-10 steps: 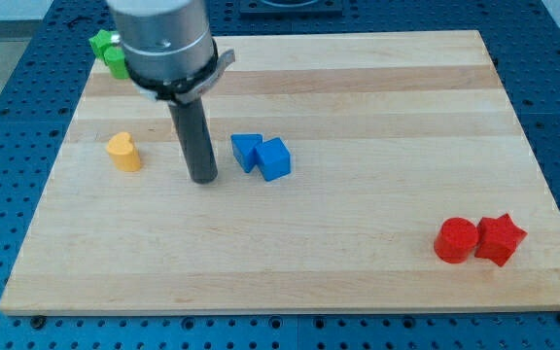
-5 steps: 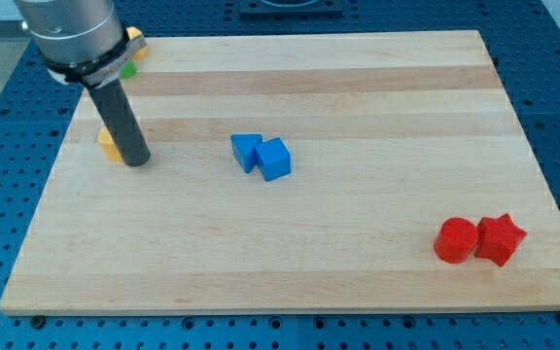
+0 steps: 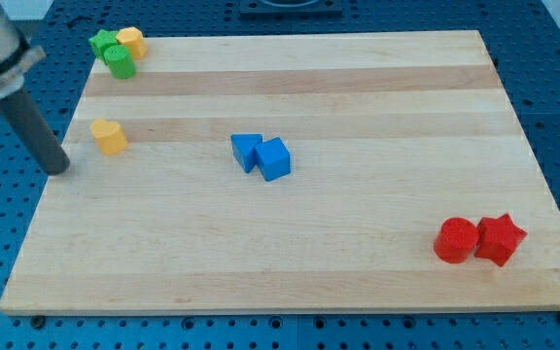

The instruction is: Push yellow heart to the yellow hexagon

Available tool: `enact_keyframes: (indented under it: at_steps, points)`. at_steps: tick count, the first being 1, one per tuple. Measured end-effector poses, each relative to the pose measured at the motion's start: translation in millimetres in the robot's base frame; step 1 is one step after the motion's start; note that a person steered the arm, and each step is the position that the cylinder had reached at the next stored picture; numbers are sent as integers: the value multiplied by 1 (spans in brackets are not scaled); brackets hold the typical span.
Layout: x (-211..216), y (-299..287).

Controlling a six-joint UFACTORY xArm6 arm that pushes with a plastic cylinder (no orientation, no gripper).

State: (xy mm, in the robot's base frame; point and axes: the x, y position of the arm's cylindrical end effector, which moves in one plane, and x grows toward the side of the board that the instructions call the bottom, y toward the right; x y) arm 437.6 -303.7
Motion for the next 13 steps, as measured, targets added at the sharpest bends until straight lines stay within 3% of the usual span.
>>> enact_keyframes:
  at_steps: [1, 5, 7, 11, 13]
  points:
    - [-18, -1]
    - [-47, 104]
    - [-34, 106]
    - [-142, 119]
    - [-118, 124]
